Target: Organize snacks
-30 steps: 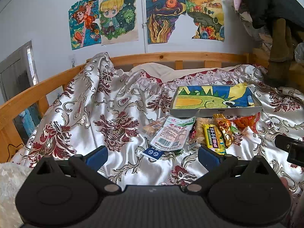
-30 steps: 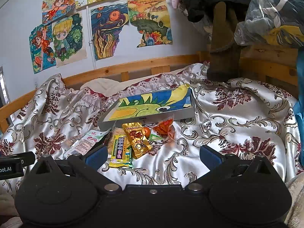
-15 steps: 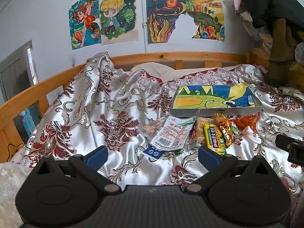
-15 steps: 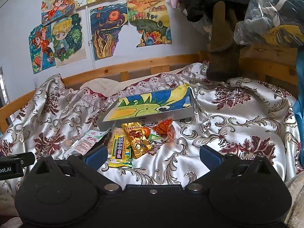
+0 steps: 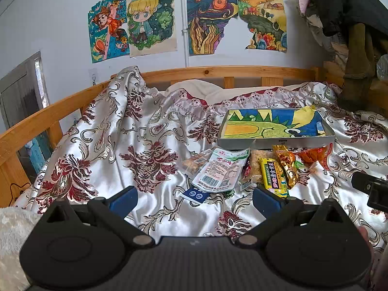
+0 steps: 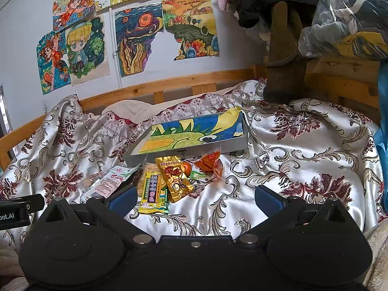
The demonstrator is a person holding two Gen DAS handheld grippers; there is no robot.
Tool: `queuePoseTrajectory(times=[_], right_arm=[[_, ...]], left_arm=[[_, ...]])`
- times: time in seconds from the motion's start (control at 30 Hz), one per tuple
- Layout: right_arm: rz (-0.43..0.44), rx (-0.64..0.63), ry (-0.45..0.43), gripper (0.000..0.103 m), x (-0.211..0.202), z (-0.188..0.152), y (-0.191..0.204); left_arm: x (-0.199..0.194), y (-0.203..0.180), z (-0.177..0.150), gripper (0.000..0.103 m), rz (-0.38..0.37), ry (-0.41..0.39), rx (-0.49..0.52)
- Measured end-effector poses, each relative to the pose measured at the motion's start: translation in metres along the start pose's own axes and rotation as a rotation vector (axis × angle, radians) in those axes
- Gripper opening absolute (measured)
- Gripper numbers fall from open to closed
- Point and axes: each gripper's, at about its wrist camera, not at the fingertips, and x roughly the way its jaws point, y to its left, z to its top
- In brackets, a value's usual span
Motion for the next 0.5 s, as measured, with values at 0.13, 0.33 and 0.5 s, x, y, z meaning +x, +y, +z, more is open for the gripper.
queuePoseTrajectory(times=[0.13, 0.33, 0.5], right_arm=[[0.0, 0.0, 0.0, 0.103, -0.0003, -0.0001, 0.0005], [0.0, 0.0, 0.0, 0.102, -0.0005, -0.0002, 0.0009], [0.0, 0.001, 0.001, 0.102, -0.0004, -0.0001, 0.0009]], left_arm=[[0.0002, 0.0005, -0.0003, 0.103, 0.0, 0.0, 0.0], [0.0003, 0.0002, 0.0, 0.103, 0.0, 0.001, 0.001], [-0.0001, -0.0003, 0.0003, 0.103, 0.0, 0.001, 0.0]])
